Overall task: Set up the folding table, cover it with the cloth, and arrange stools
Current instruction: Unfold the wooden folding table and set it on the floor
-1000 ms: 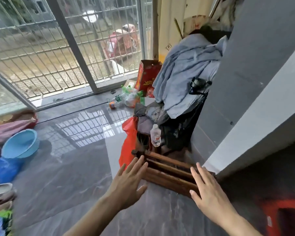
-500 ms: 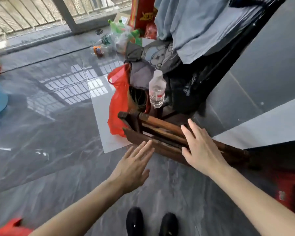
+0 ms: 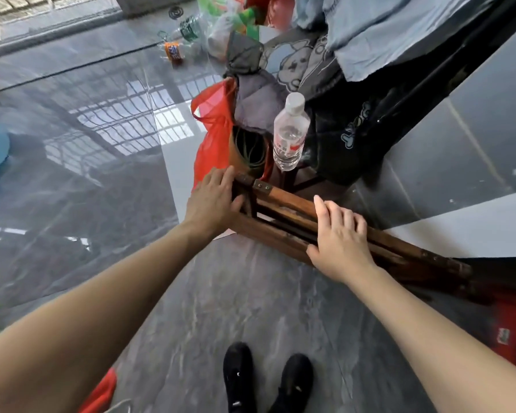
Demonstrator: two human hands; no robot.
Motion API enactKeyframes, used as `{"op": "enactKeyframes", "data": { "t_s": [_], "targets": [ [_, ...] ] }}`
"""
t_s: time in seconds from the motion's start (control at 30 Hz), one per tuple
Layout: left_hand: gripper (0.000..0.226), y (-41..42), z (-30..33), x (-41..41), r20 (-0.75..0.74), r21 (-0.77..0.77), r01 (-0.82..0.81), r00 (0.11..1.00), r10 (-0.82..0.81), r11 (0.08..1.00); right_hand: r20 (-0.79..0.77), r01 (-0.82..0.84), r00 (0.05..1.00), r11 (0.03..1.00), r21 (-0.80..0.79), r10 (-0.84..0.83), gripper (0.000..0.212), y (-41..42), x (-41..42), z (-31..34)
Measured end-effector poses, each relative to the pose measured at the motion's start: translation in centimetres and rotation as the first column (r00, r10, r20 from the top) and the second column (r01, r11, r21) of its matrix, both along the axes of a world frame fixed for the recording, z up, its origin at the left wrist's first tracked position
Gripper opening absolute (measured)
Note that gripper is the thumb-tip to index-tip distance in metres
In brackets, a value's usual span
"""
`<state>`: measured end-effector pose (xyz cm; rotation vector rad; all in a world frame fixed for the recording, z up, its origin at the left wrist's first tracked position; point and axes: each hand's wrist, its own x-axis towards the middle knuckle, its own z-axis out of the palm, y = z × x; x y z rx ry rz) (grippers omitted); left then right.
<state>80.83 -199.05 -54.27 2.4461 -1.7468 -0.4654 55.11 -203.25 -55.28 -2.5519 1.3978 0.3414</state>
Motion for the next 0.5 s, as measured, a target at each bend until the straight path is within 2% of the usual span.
{"op": "enactKeyframes", "data": {
  "t_s": [0.1,0.27,0.4,0.43,0.5],
  "targets": [
    [0.027,-0.8,0.1,0.8,0.005,-0.066,-0.011,1.0,0.012,0.998,0.006,0.002,1.0,0.999,0.039,-0.002,0.094,-0.1,-0.1,0.0],
    [0.024,-0.9,0.7,1.7,-0.029,-0.071,0.019,0.999,-0.021,0.997,0.084,0.027,0.996,0.991,0.128,-0.038,0.078,-0.6,-0.1,0.5],
    [0.016,0.0,0.9,2.2,-0.084,-0.099,0.033,0.996,-0.041,0.995,0.171,0.041,0.983,0.982,0.183,-0.073,0.042,-2.1,-0.6,1.7],
    [0.015,0.6,0.8,2.5,-0.111,-0.098,0.04,0.993,-0.05,0.994,0.141,0.035,0.988,0.984,0.173,-0.06,0.036,-2.1,-0.8,1.8],
    [0.015,2.2,0.4,3.0,-0.204,-0.096,0.057,0.976,-0.076,0.994,0.037,0.005,0.999,0.981,0.195,-0.013,0.038,-1.5,-1.1,1.8]
  ]
}}
